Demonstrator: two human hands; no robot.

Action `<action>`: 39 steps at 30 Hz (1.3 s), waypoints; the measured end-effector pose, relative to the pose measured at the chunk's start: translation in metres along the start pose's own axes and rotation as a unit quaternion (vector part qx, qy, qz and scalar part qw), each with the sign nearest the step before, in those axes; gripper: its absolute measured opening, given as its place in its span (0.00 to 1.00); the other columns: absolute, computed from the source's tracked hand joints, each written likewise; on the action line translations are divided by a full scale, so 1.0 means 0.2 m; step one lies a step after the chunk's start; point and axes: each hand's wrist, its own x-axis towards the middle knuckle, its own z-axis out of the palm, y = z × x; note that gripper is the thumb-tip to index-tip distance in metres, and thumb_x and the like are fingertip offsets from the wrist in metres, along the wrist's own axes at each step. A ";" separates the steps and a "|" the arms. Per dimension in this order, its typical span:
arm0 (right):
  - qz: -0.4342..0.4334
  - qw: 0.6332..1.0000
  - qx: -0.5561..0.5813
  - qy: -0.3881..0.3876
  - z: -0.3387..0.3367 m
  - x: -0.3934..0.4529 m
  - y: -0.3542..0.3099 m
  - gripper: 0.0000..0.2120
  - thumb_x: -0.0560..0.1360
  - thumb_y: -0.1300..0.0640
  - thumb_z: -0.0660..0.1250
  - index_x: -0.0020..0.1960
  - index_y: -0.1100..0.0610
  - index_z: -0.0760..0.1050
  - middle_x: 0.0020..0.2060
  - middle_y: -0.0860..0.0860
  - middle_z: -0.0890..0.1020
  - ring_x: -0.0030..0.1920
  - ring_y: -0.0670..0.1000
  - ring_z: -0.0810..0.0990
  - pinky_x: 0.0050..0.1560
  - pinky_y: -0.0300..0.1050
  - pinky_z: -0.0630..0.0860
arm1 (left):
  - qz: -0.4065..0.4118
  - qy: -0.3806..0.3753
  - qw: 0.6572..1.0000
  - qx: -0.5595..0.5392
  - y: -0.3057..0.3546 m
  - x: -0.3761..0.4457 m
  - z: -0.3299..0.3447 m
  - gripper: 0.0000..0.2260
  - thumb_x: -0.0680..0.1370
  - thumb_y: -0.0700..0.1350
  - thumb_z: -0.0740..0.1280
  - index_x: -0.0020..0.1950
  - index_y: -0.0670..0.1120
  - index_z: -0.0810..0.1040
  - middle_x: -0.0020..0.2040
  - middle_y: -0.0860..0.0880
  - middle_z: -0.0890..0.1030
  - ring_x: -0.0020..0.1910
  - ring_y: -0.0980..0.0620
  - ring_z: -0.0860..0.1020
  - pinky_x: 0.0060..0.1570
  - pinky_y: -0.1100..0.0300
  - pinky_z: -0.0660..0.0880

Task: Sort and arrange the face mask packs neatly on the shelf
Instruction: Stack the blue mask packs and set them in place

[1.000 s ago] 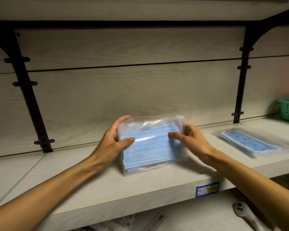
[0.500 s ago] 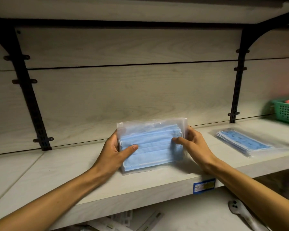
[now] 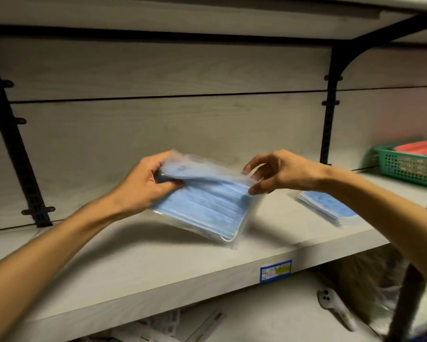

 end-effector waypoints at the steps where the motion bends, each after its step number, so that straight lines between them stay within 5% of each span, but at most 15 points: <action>1: 0.003 1.000 -0.025 -0.018 -0.01 -0.01 0.01 0.20 0.70 0.58 0.78 0.59 0.52 0.77 0.50 0.52 0.86 0.50 0.53 0.85 0.54 0.50 0.83 | 0.012 -0.009 1.000 0.017 0.02 0.02 0.02 0.13 0.73 0.38 0.71 0.57 0.41 0.79 0.52 0.43 0.82 0.50 0.58 0.78 0.53 0.61 0.75; 4: 0.007 0.996 -0.086 -0.036 0.04 -0.03 0.08 0.23 0.68 0.53 0.80 0.60 0.47 0.76 0.49 0.43 0.84 0.49 0.43 0.84 0.48 0.35 0.81 | 0.018 -0.020 0.998 0.060 0.09 0.09 0.08 0.15 0.74 0.41 0.72 0.60 0.49 0.78 0.51 0.50 0.83 0.50 0.58 0.79 0.54 0.56 0.78; 9: -0.020 0.998 -0.041 0.033 0.06 -0.06 0.31 0.13 0.72 0.52 0.77 0.54 0.54 0.82 0.47 0.50 0.86 0.47 0.51 0.85 0.49 0.46 0.83 | -0.006 0.068 0.986 0.150 0.17 0.18 0.22 0.26 0.72 0.55 0.75 0.67 0.56 0.72 0.58 0.59 0.81 0.56 0.56 0.81 0.60 0.51 0.78; 12: -0.027 0.998 -0.006 0.055 0.06 -0.10 0.42 0.14 0.72 0.48 0.76 0.55 0.53 0.81 0.46 0.50 0.86 0.47 0.48 0.85 0.49 0.49 0.83 | -0.090 0.217 0.970 0.065 0.16 0.14 0.36 0.37 0.70 0.58 0.78 0.74 0.52 0.66 0.69 0.55 0.74 0.66 0.56 0.75 0.66 0.58 0.72; 15: -0.035 0.995 0.074 0.062 0.08 -0.13 0.50 0.12 0.73 0.50 0.76 0.55 0.50 0.80 0.45 0.45 0.86 0.45 0.45 0.85 0.44 0.41 0.83 | -0.194 0.286 0.934 -0.087 0.16 0.06 0.52 0.45 0.66 0.59 0.77 0.77 0.51 0.60 0.73 0.53 0.68 0.68 0.58 0.72 0.62 0.68 0.71; 18: -0.009 0.985 0.157 0.074 0.08 -0.14 0.53 0.15 0.72 0.50 0.76 0.55 0.50 0.77 0.45 0.43 0.86 0.44 0.44 0.86 0.39 0.34 0.81 | -0.212 0.245 0.922 -0.214 0.16 -0.01 0.68 0.46 0.62 0.60 0.78 0.76 0.53 0.61 0.64 0.58 0.79 0.57 0.65 0.80 0.48 0.75 0.75; 21: -0.002 0.974 0.211 0.085 0.11 -0.10 0.53 0.13 0.73 0.55 0.75 0.56 0.53 0.79 0.47 0.48 0.87 0.47 0.48 0.86 0.47 0.43 0.84 | -0.227 0.155 0.929 -0.247 0.15 -0.02 0.81 0.40 0.65 0.57 0.80 0.73 0.55 0.65 0.61 0.61 0.81 0.60 0.61 0.80 0.52 0.68 0.78; 26: 0.003 0.960 0.260 0.099 0.16 -0.10 0.51 0.13 0.72 0.59 0.76 0.55 0.51 0.80 0.46 0.49 0.87 0.46 0.48 0.86 0.43 0.41 0.83 | -0.299 0.155 0.922 -0.191 0.04 0.08 0.89 0.24 0.76 0.40 0.75 0.69 0.48 0.71 0.62 0.49 0.83 0.56 0.53 0.84 0.49 0.59 0.82; 30: 0.037 0.957 0.267 0.107 0.17 -0.11 0.55 0.19 0.71 0.55 0.77 0.60 0.54 0.77 0.47 0.51 0.86 0.44 0.47 0.86 0.39 0.37 0.80 | -0.326 0.149 0.920 -0.162 0.01 0.11 0.87 0.19 0.76 0.37 0.74 0.63 0.49 0.74 0.57 0.49 0.85 0.50 0.54 0.86 0.45 0.59 0.83; 36: 0.065 0.961 0.253 0.088 0.18 -0.10 0.58 0.20 0.70 0.51 0.77 0.56 0.48 0.71 0.51 0.51 0.84 0.46 0.50 0.86 0.42 0.44 0.84 | -0.378 0.101 0.915 -0.097 0.04 0.15 0.88 0.19 0.76 0.38 0.73 0.64 0.48 0.74 0.55 0.50 0.85 0.52 0.50 0.85 0.56 0.51 0.82; 39: 0.049 0.963 0.245 0.104 0.17 -0.12 0.58 0.25 0.70 0.52 0.78 0.61 0.49 0.71 0.51 0.49 0.82 0.47 0.49 0.85 0.39 0.38 0.81 | -0.380 0.106 0.914 -0.094 0.07 0.16 0.90 0.21 0.76 0.38 0.74 0.65 0.48 0.73 0.57 0.48 0.84 0.54 0.48 0.84 0.58 0.48 0.81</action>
